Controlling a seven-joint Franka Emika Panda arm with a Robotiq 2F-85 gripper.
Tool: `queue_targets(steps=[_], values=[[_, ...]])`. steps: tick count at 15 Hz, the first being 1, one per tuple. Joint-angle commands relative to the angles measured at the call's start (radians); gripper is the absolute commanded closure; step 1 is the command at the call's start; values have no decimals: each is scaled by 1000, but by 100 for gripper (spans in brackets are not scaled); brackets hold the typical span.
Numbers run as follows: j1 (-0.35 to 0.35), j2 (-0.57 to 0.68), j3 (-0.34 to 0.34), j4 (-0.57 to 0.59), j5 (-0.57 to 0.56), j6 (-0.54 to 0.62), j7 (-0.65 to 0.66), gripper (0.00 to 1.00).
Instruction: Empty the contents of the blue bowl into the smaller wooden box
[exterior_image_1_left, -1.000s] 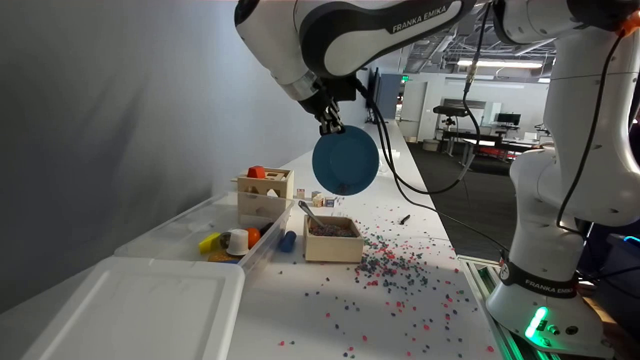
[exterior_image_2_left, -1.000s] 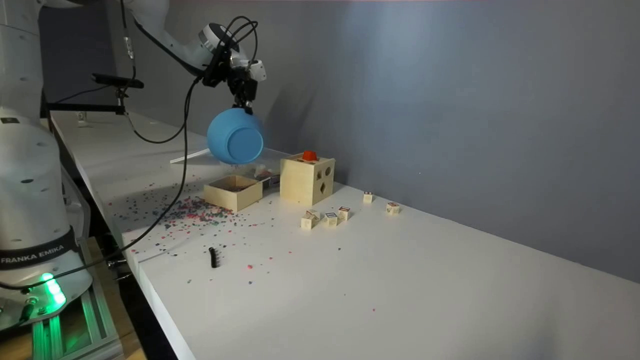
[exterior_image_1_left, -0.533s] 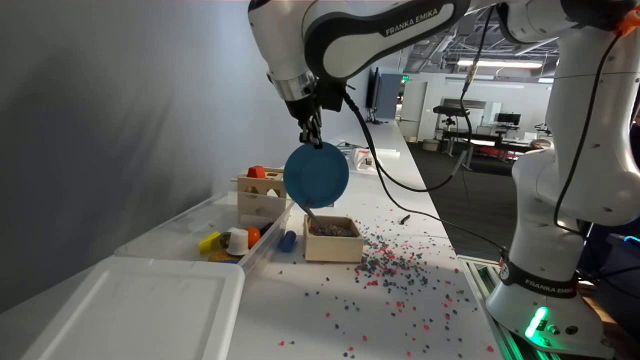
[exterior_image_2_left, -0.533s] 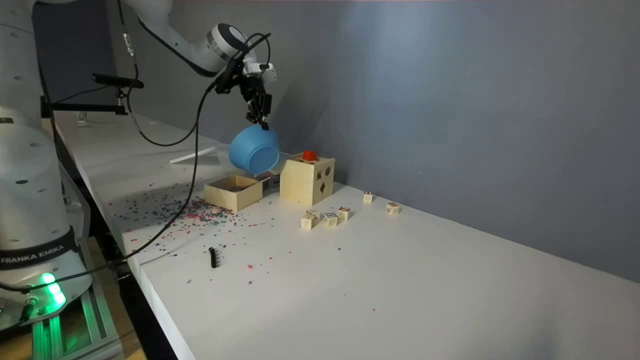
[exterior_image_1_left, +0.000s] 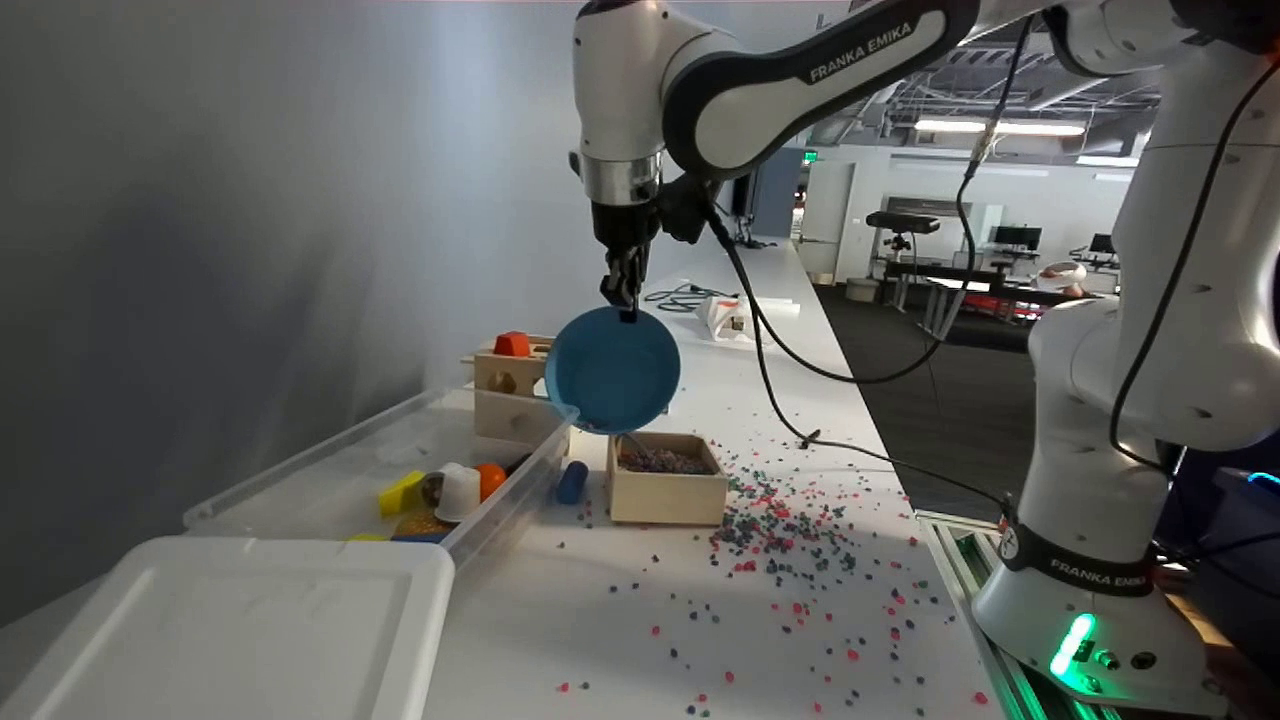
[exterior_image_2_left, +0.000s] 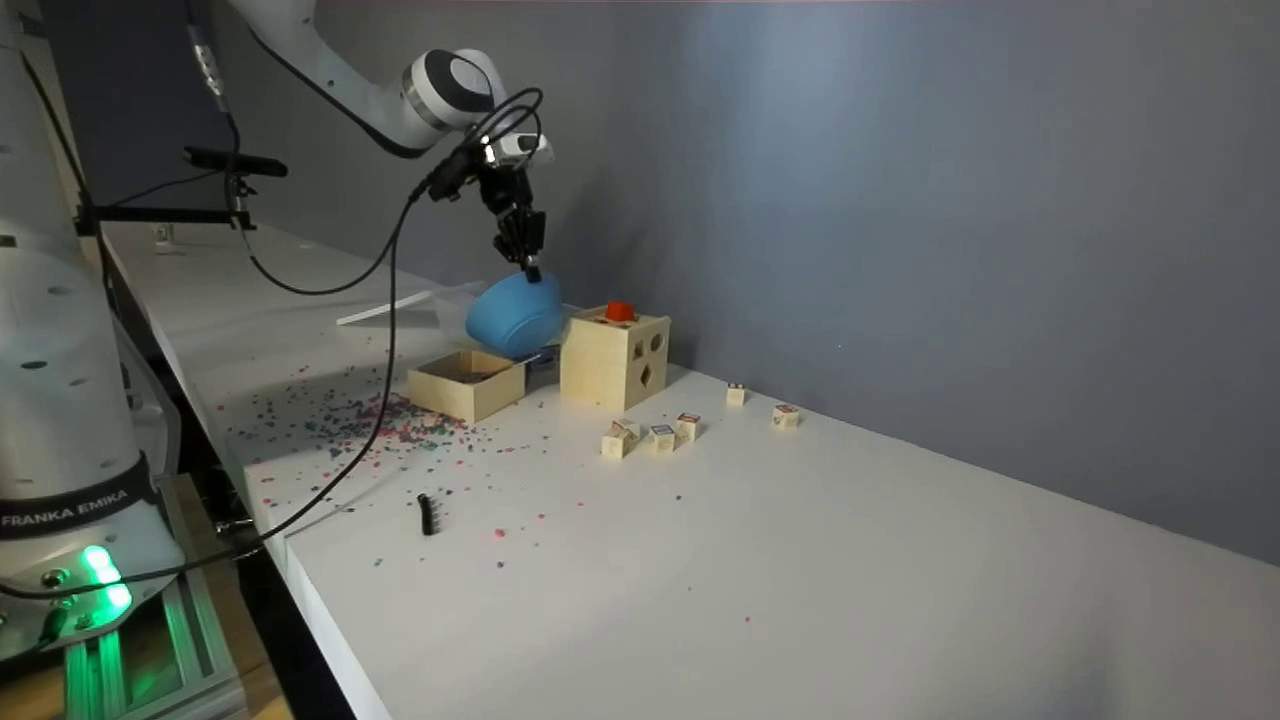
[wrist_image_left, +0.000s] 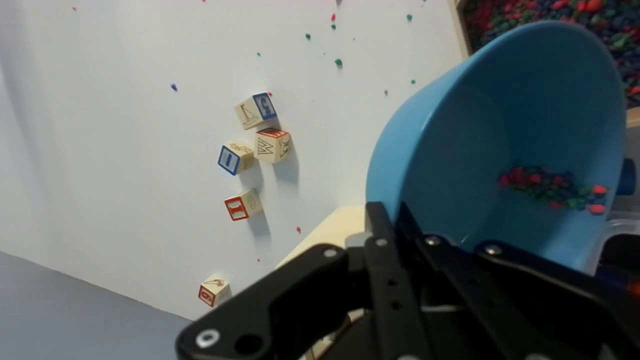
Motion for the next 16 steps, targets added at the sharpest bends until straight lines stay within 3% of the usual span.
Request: queue_targets(steps=[1,7,10,11,12,16], values=[[-26,-151,-20,-179,77,164,-7,99],[-112,-357,-56,-450,134,376,101,99],[-185,-436,-54,-552,145,420,182,99],[-180,-347,-29,-461,131,376,124,99],[-195,-364,-27,-482,131,380,124,95],[-195,-365,-33,-477,155,401,111,99]])
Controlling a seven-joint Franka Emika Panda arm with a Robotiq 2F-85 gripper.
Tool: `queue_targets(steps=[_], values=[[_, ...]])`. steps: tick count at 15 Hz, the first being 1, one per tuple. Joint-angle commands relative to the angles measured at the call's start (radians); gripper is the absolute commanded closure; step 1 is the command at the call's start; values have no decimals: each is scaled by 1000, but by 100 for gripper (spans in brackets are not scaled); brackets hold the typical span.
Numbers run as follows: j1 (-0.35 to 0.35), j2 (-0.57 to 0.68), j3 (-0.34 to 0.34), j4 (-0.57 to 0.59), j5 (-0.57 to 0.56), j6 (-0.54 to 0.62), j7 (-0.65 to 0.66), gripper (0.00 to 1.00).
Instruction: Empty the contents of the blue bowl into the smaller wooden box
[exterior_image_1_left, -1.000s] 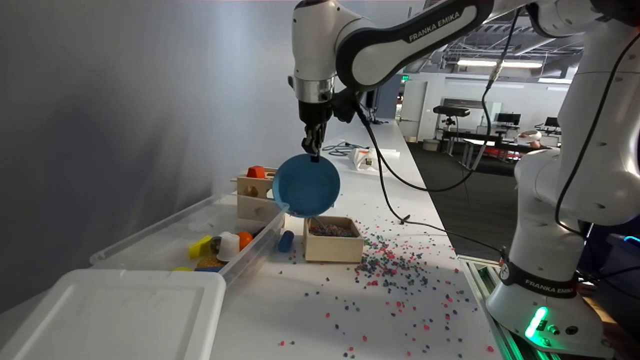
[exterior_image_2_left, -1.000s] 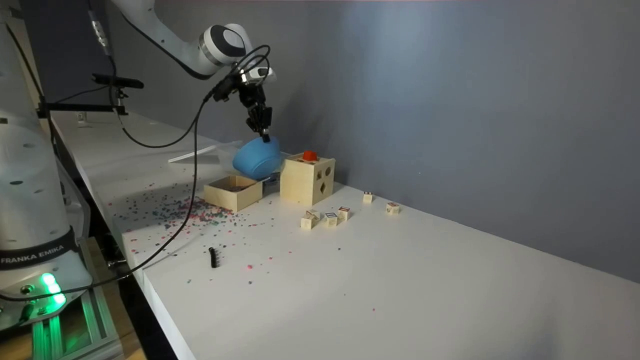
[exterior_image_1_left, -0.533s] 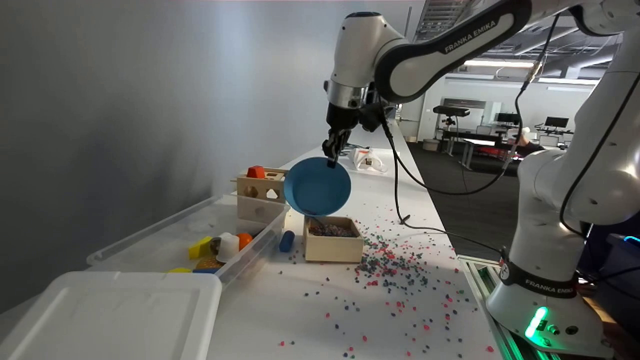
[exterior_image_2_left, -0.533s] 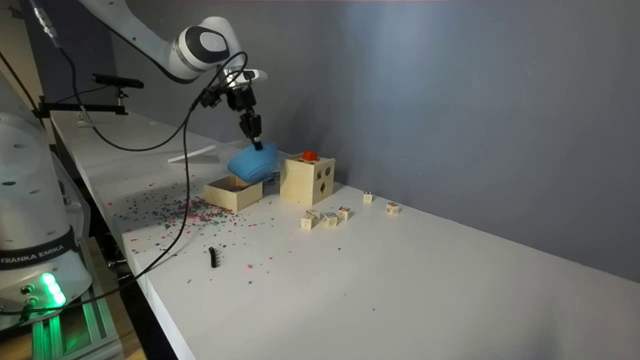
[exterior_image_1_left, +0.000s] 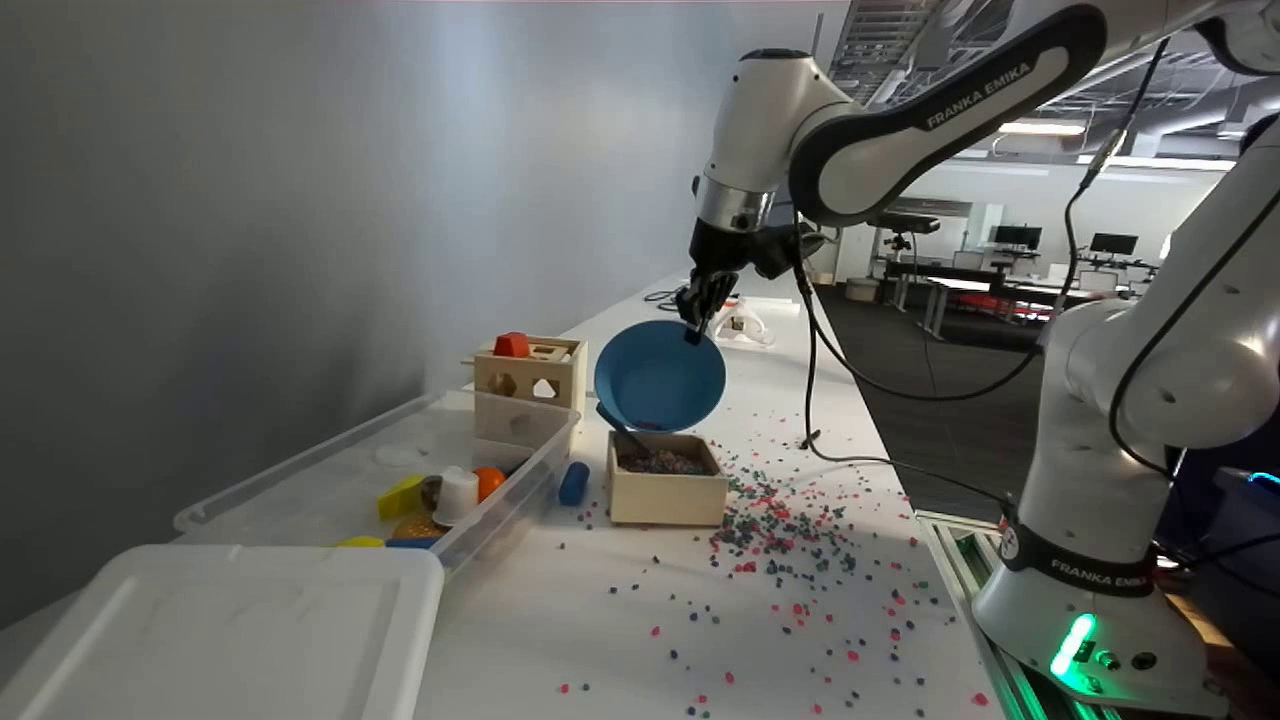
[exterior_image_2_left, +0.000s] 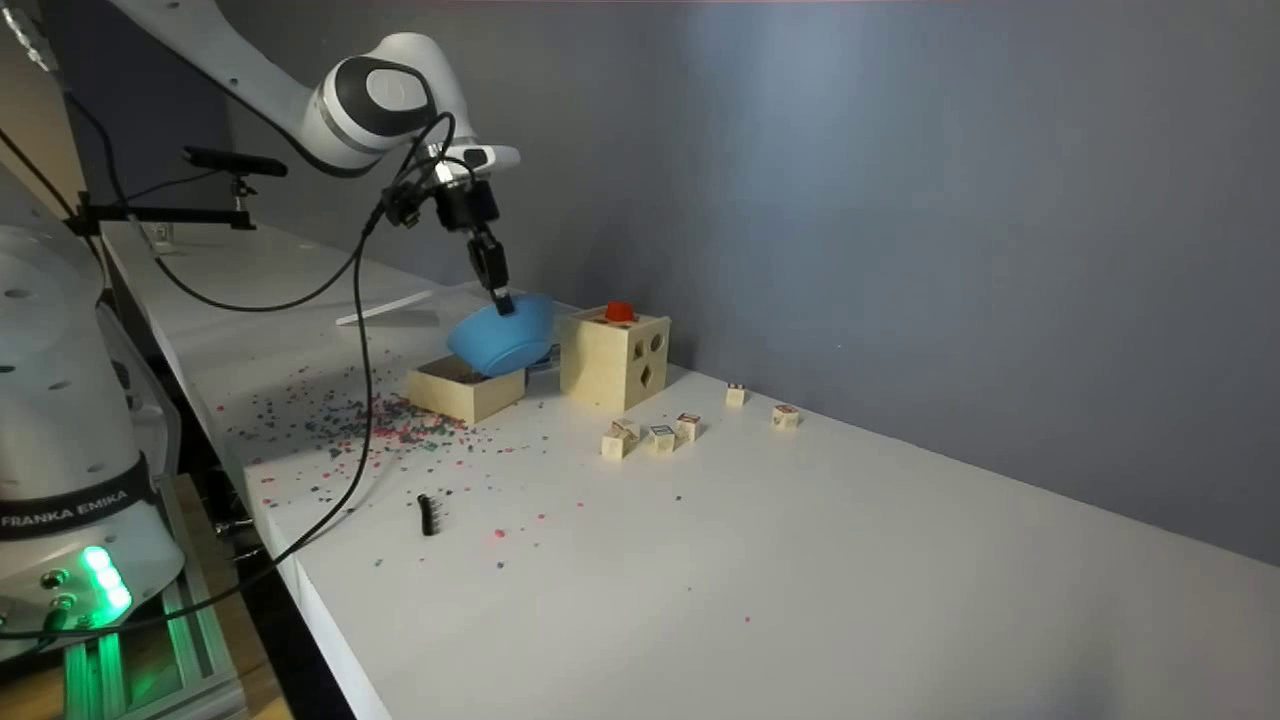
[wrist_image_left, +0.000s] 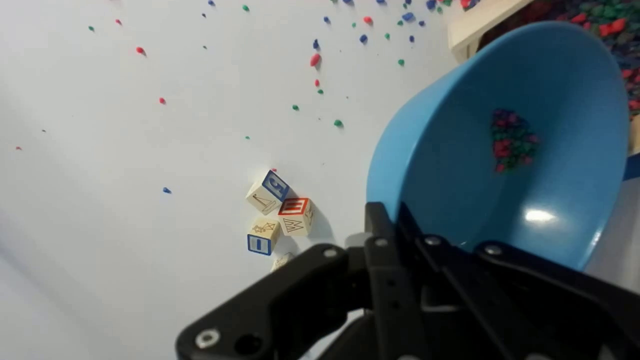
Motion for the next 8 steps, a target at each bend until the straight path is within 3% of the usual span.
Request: queue_targets(steps=[1,8], values=[[-23,-27,-29,-20,91,55,-36,99],[-135,-75,-176,-108,317,110,-52,99]])
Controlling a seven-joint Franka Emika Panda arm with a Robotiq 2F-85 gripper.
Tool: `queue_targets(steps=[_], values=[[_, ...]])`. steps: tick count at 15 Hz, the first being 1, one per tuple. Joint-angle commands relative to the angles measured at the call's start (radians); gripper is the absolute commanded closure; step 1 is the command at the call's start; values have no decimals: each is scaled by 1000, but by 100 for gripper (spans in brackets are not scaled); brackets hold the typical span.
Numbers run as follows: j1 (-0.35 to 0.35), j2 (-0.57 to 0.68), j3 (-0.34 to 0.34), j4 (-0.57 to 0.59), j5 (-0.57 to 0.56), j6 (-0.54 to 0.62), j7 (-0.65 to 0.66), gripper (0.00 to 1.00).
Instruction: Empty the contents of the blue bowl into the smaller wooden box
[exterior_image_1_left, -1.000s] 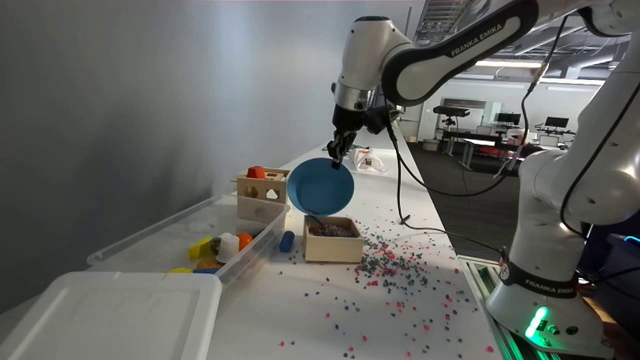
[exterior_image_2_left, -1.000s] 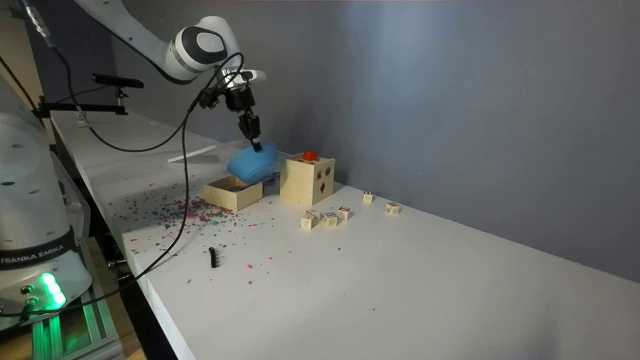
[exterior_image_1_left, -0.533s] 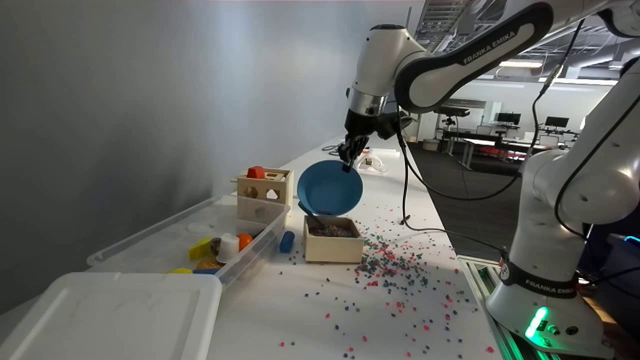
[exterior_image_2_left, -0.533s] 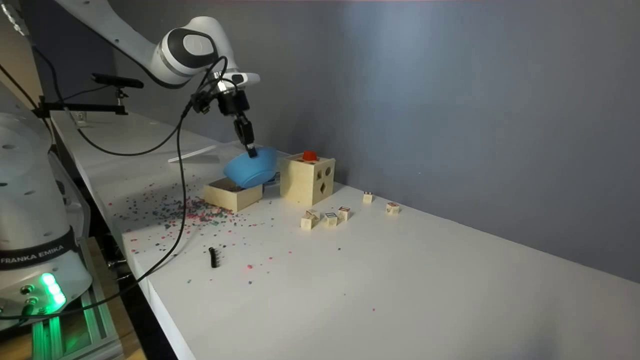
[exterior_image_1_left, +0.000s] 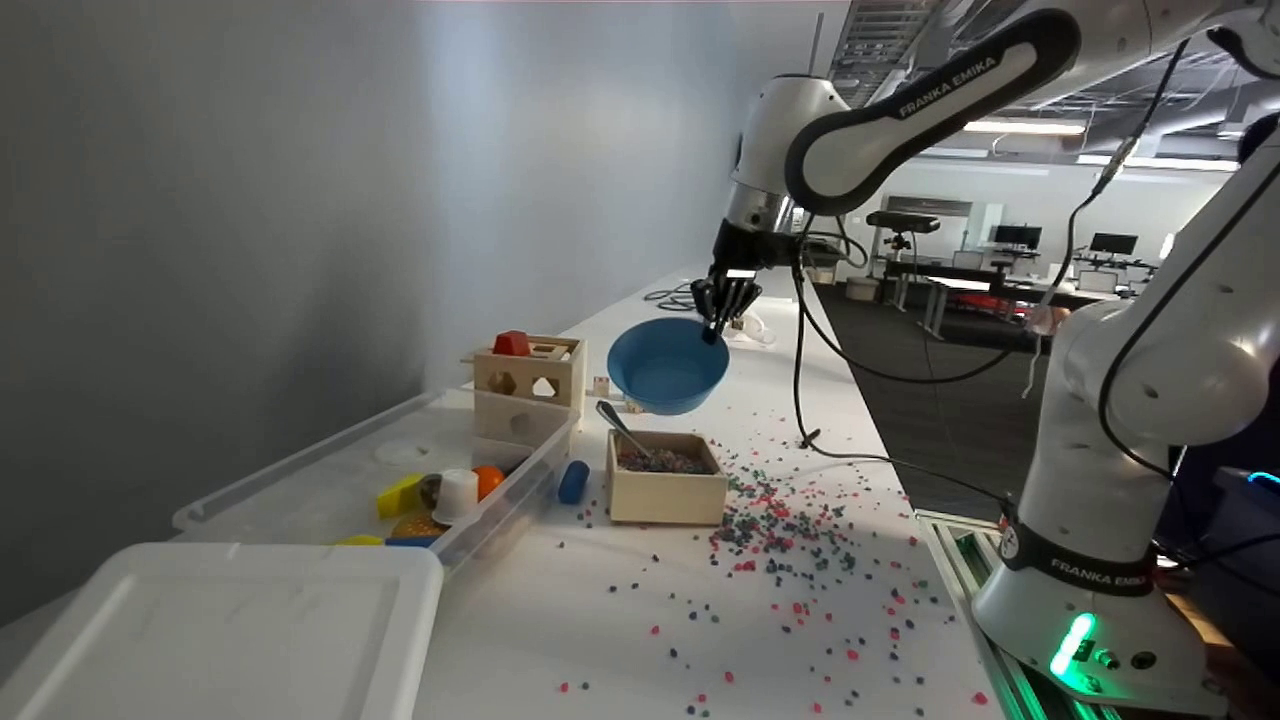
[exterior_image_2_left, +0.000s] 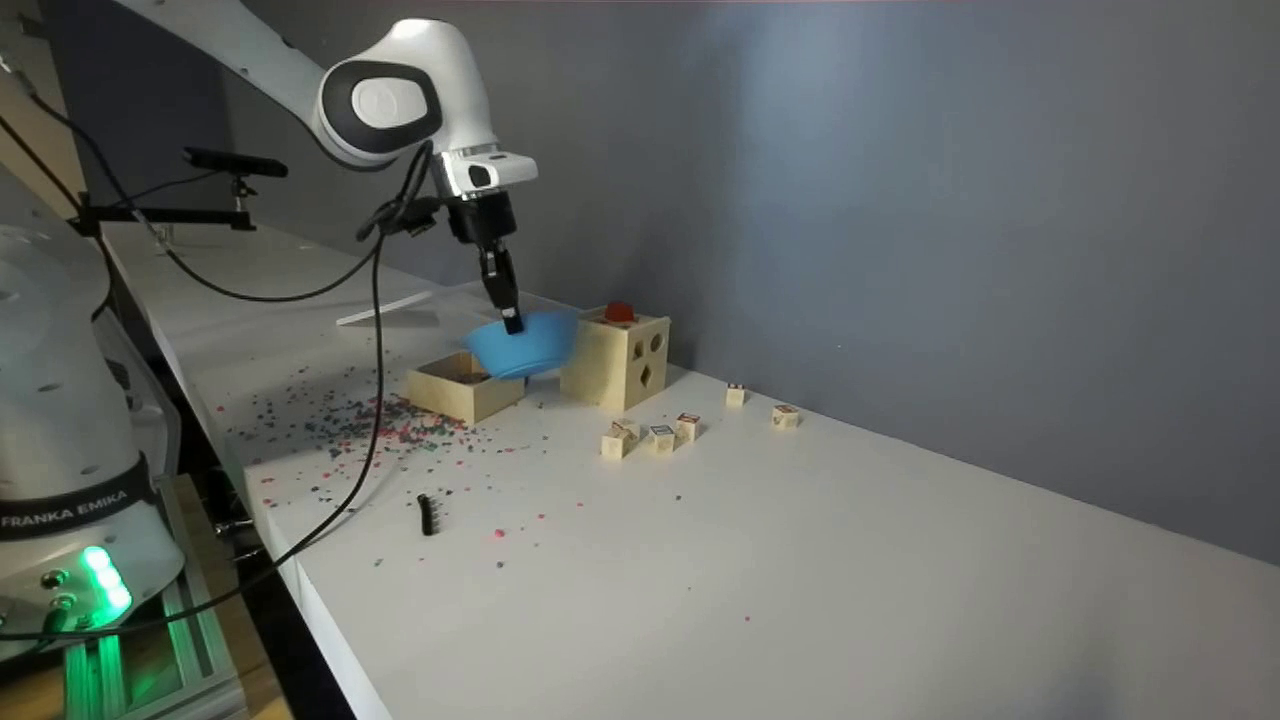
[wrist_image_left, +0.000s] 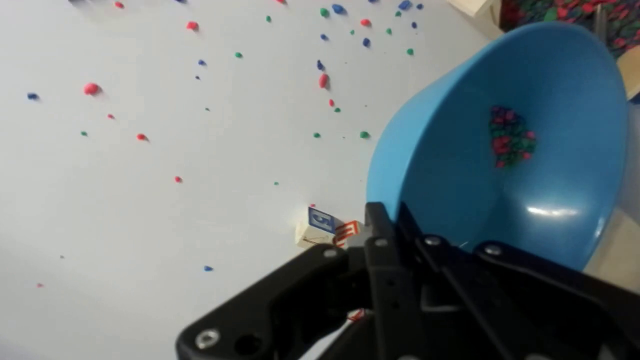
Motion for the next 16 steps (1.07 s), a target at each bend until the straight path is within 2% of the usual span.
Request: queue_targets(steps=[1,5,7,8,10,11,16], values=[[-67,-59,-64,-81,124,45,-31,99],[-131,-70,-129,-146,246,78,-30,99],[-126,-60,-153,-158,311,92,-77,99],[-151,-24,-114,-120,267,60,-52,95],[-151,-24,-127,-133,291,68,-69,95],[-151,-24,-126,-135,294,69,-69,99],[-158,56,-118,-105,299,60,-43,99]])
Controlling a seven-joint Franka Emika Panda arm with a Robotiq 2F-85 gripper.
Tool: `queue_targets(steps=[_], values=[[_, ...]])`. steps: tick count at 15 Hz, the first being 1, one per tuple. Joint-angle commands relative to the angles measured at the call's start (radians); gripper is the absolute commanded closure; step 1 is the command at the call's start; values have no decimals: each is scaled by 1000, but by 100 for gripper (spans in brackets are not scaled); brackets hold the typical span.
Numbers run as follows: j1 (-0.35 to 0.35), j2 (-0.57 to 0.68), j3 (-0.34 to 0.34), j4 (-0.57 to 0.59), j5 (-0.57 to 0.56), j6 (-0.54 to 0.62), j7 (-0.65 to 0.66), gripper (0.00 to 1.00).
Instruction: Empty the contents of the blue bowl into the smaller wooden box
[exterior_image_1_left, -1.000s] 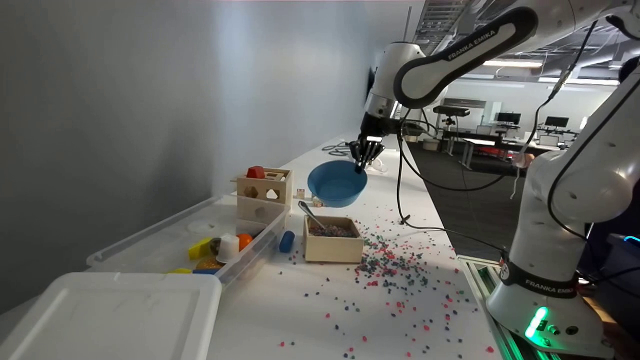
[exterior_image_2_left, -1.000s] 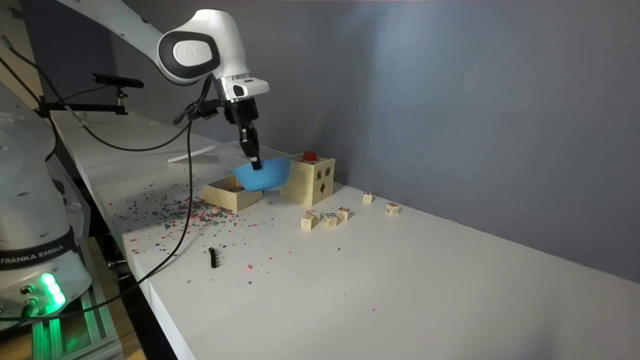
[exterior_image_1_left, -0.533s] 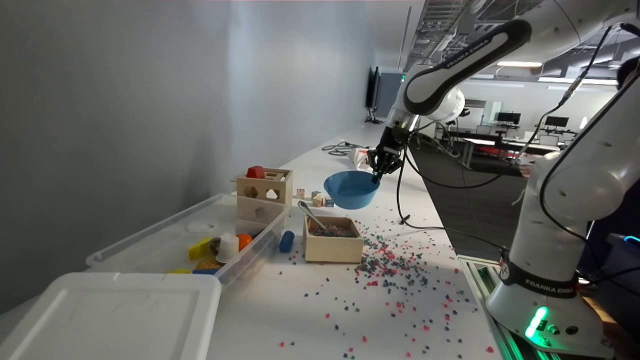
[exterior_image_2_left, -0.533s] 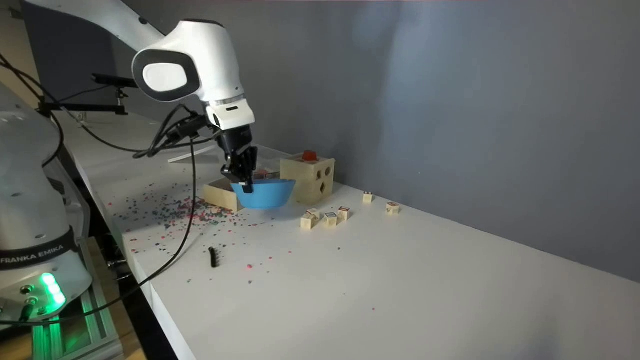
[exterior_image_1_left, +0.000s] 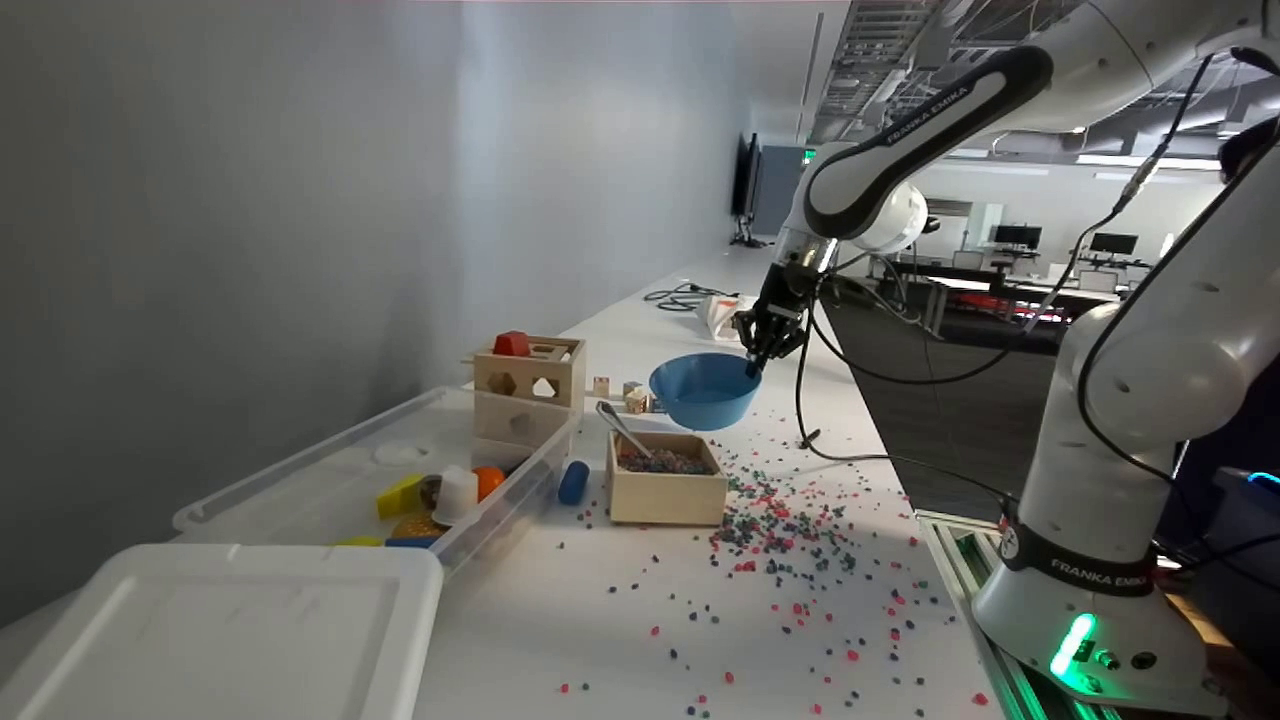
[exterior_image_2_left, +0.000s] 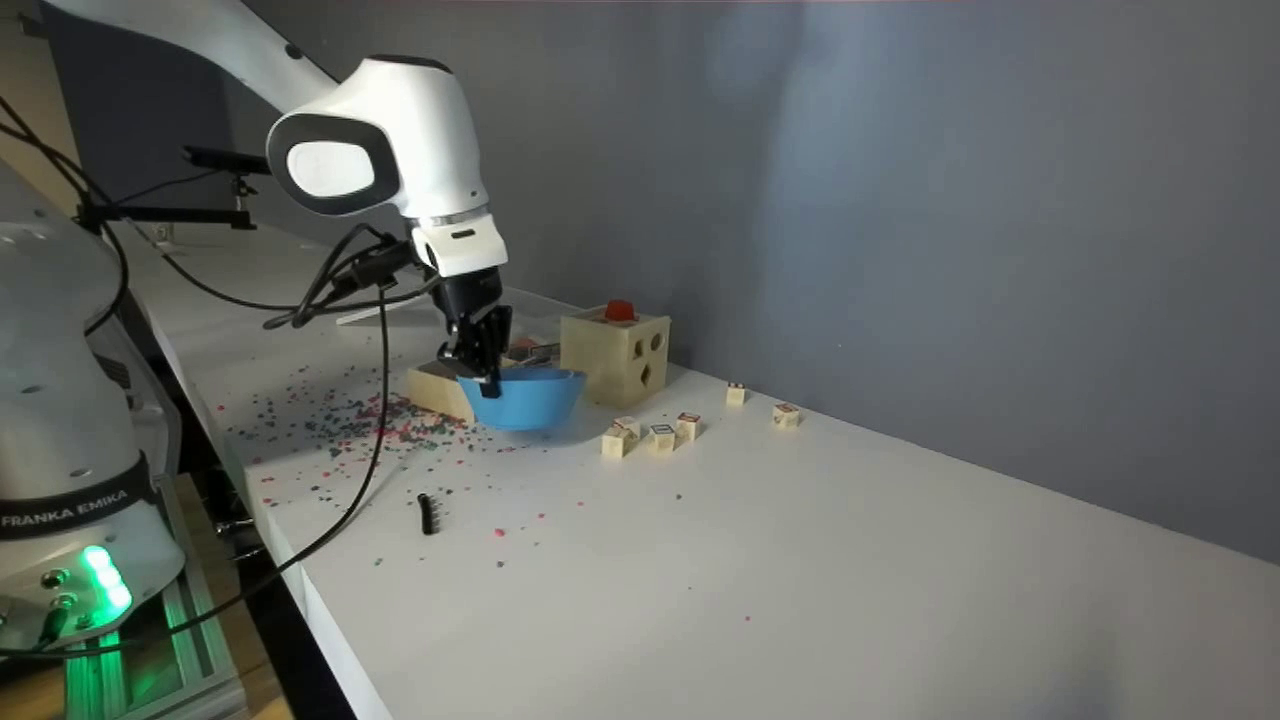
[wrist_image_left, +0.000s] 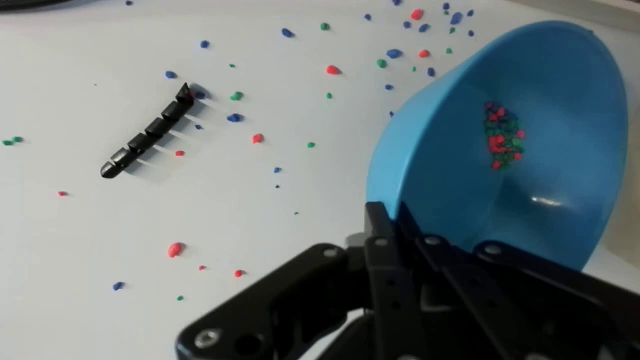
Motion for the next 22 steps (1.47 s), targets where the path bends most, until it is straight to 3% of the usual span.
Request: queue_targets(steps=[1,5,9,16,22], values=[[-28,67,12,34,27,-12,14,99],[-60,143,-26,73,43,-9,39,99],[-69,206,-68,134,137,5,68,99],[-25,393,-65,295,292,27,133,99],[3,532,-58,456,259,41,255,99]])
